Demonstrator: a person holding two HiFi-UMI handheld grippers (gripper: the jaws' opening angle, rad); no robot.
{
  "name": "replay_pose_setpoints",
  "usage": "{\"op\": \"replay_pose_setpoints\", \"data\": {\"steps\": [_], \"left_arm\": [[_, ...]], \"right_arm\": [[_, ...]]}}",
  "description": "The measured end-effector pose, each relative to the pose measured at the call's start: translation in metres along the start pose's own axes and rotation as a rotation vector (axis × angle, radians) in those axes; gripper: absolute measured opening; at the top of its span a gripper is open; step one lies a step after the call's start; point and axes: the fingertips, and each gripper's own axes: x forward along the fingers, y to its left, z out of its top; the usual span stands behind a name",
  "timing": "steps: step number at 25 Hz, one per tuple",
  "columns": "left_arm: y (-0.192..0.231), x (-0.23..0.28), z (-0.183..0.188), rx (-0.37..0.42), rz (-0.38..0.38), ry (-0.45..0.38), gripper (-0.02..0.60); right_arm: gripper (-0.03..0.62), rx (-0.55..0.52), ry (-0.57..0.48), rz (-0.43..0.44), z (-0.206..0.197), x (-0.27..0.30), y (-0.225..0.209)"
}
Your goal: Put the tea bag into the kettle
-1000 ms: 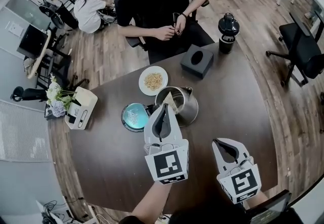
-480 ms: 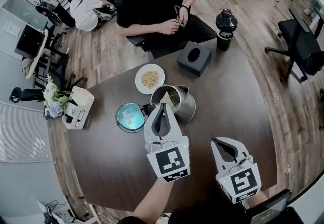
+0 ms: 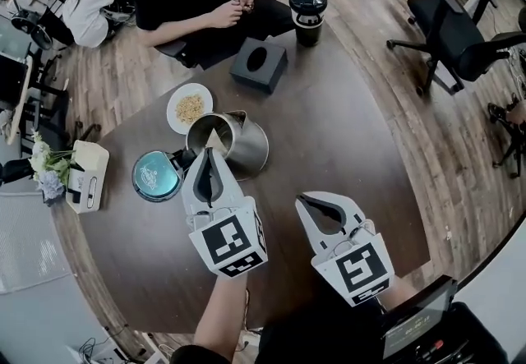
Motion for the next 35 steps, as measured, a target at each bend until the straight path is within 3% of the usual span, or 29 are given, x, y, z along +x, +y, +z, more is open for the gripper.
{"op": "replay_pose_setpoints", "data": {"steps": [16, 20, 27, 35], "left_arm": [[-0.008, -0.010, -0.001, 0.026, -0.001, 0.012, 0.008], [-0.007, -0.025, 0.013, 0.035, 0.006, -0.019, 0.008], [-0.021, -0.076, 0.037, 0.038, 0.001, -0.071, 0.008], [-0.043, -0.173, 0.057, 0.083, 0.047, -0.135, 0.008]], "right_arm": [[0.002, -0.002, -0.031, -0.010, 0.006, -0.023, 0.000], [0.002, -0.017, -0.050, -0.001, 0.011, -0.032, 0.003], [0.002, -0.037, -0.097, 0.018, 0.024, -0.058, 0.001], [0.002, -0.066, -0.152, 0.046, 0.031, -0.110, 0.002]]}}
